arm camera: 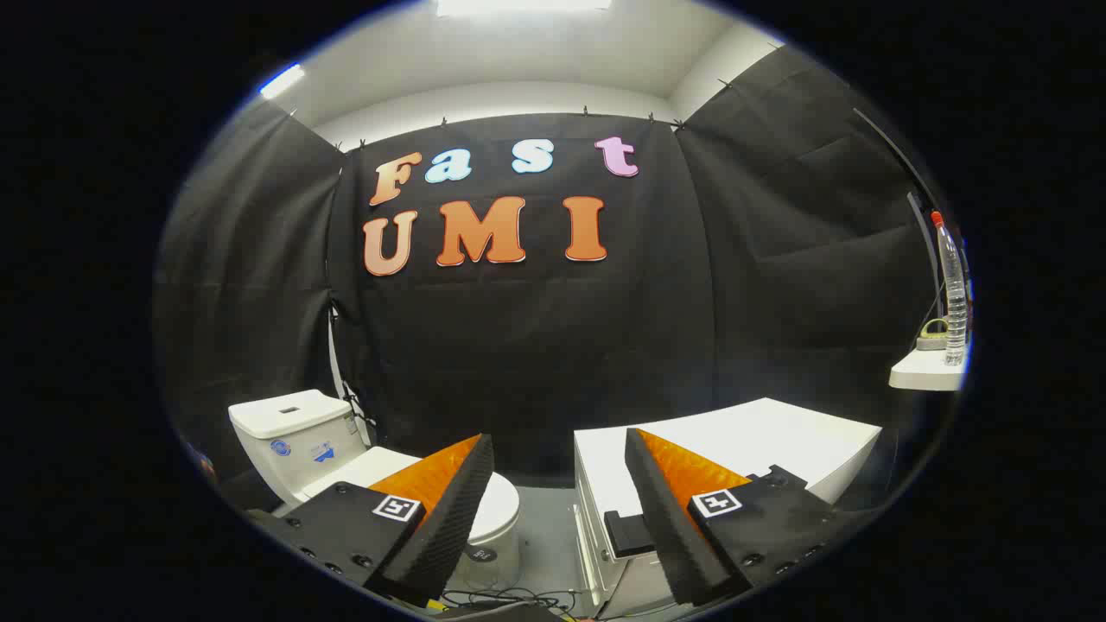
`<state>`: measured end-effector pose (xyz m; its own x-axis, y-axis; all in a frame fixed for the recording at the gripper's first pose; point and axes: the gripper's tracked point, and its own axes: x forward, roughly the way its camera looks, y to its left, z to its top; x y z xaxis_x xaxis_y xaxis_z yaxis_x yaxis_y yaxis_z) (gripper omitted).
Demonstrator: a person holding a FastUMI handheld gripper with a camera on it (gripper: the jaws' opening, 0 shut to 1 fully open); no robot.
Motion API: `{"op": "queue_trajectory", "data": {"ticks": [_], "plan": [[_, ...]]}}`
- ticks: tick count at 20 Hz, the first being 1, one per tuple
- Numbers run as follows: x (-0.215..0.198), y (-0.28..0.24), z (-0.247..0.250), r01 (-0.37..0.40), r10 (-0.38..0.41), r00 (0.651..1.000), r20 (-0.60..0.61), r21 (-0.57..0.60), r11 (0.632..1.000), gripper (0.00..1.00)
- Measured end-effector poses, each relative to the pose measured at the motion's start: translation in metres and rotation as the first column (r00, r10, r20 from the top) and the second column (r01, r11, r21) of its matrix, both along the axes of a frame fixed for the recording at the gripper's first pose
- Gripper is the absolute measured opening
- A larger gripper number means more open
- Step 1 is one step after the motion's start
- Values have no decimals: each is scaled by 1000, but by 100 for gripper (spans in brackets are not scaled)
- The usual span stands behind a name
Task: Open the toilet lid.
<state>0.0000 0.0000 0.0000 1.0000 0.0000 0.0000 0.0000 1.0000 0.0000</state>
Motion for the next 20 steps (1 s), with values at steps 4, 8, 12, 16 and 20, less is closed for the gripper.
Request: {"op": "queue_trajectory", "data": {"ticks": [4,8,12,16,20], "plan": [[-1,2,0,-7,7,1000,2,-7,1000,98],[-1,-1,-1,1,-1,1000,0,0,1000,98],[0,-4,0,8,-8,1000,-3,10,1000,98],[0,-2,-2,4,-4,1000,-9,11,1000,98],[0,-3,-2,5,-5,1000,-12,14,1000,98]]}}
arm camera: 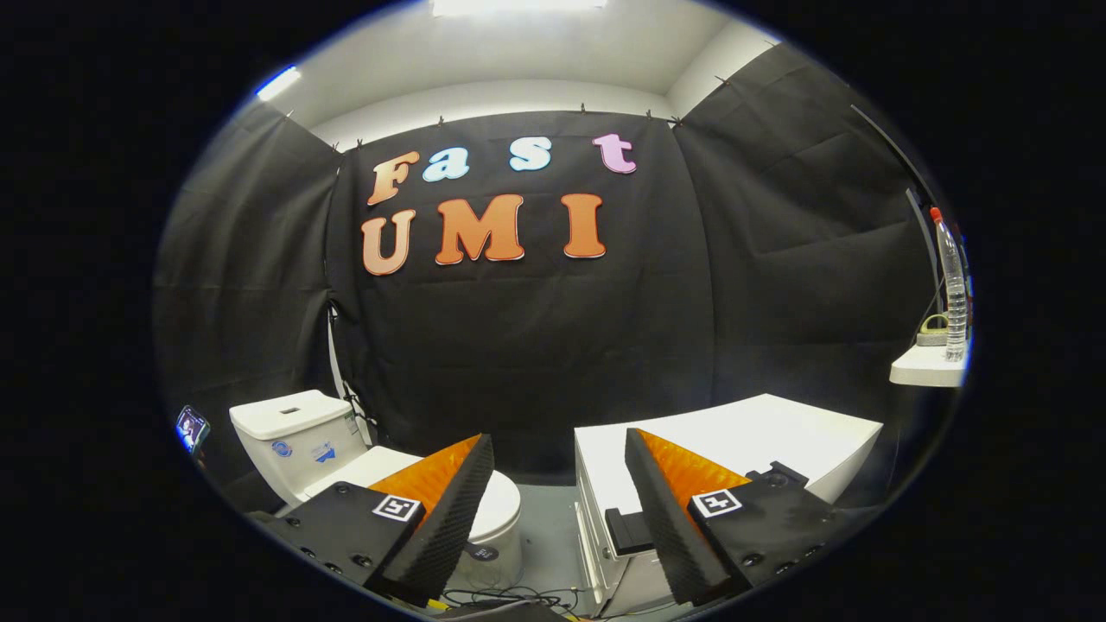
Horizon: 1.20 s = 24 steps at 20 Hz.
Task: Open the toilet lid.
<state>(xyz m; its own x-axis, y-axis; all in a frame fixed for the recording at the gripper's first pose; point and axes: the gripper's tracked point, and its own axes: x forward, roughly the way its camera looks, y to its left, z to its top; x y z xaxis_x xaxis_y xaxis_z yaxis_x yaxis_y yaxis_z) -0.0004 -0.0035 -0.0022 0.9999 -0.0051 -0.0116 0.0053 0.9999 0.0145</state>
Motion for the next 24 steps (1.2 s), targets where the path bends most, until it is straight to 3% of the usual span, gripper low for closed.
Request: {"op": "queue_trajectory", "data": {"ticks": [5,10,15,21,24], "plan": [[0,-1,2,3,-3,1000,7,6,1000,98],[26,8,43,20,-16,993,117,-38,999,98],[68,73,59,-86,89,986,142,-21,996,98],[87,125,-5,-120,105,988,116,131,984,99],[73,134,-75,-109,119,992,-34,217,970,99]]}}
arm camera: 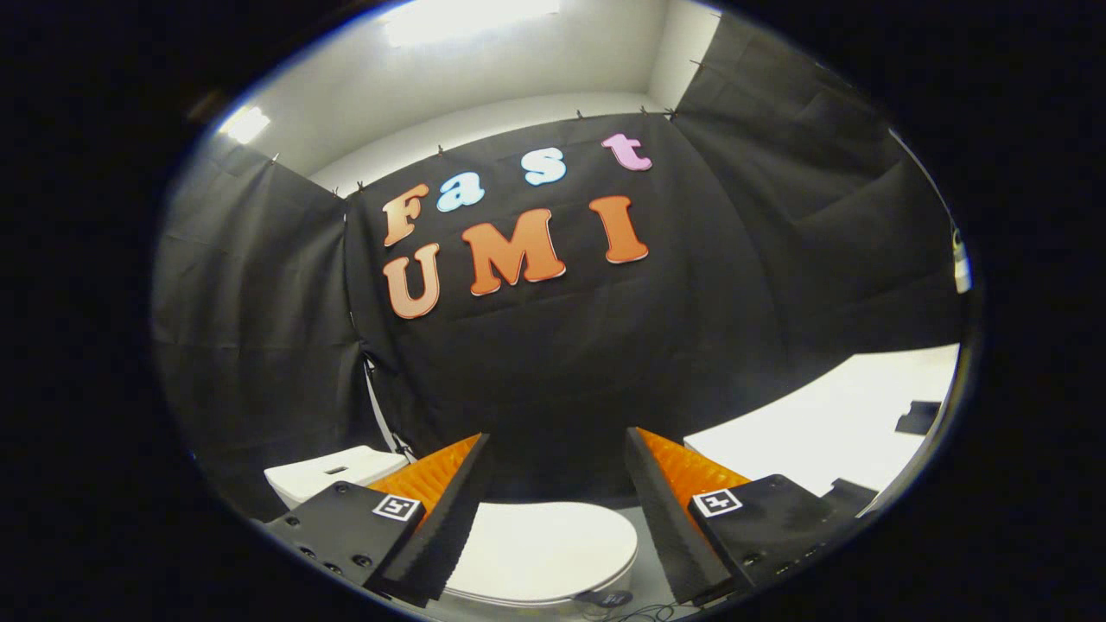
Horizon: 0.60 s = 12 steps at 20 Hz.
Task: Open the toilet lid.
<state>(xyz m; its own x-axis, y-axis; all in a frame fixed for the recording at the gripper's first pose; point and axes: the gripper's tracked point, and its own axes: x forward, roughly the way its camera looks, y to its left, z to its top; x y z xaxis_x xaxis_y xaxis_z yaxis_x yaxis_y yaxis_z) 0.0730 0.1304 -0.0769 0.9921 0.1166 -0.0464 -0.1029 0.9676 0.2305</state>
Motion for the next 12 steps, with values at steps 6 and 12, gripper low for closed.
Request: {"op": "queue_trajectory", "data": {"ticks": [6,12], "plan": [[-22,-5,-131,55,10,949,-316,194,979,98],[-26,-9,-203,200,-59,854,-517,222,954,99]]}}
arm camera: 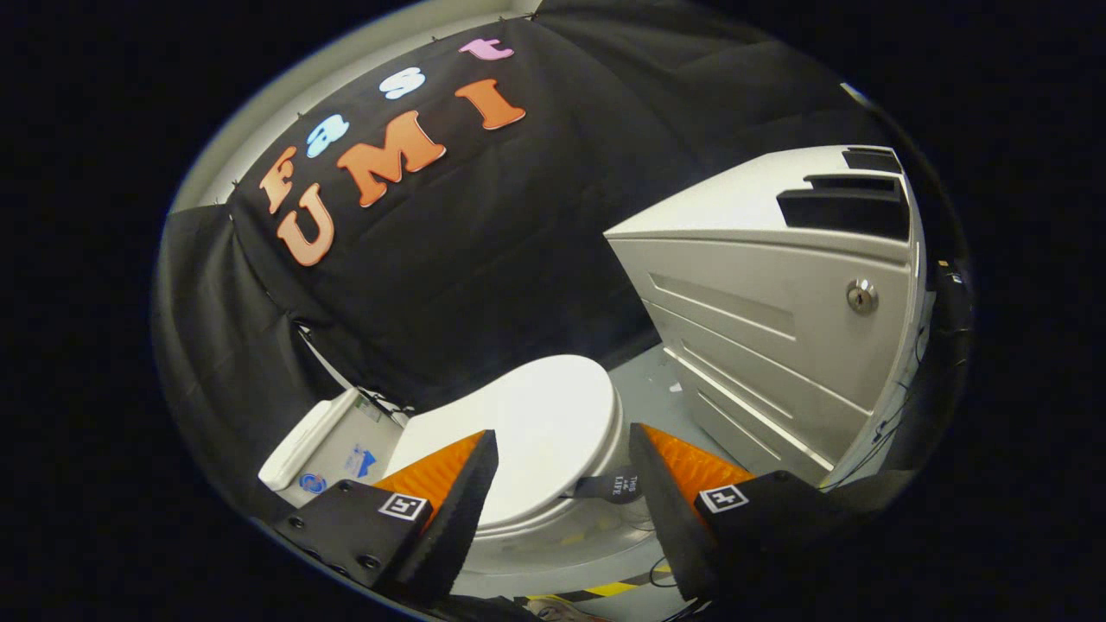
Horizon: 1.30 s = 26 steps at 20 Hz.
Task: Open the toilet lid.
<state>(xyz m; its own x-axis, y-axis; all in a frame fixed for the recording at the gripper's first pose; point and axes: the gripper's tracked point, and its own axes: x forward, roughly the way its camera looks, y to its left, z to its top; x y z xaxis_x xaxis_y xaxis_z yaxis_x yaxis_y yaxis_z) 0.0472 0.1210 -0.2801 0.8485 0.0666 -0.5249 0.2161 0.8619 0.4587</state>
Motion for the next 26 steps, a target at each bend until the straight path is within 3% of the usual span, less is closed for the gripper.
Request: {"op": "queue_trajectory", "data": {"ticks": [9,14,17,22,26], "plan": [[1,-10,-69,68,-67,974,-219,-5,998,95],[13,-12,-86,80,-65,970,-232,54,995,78],[18,-9,-94,87,-61,970,-237,102,991,78],[22,-10,-94,73,-50,973,-225,99,992,54],[22,-10,-93,55,-33,975,-219,95,994,51]]}}
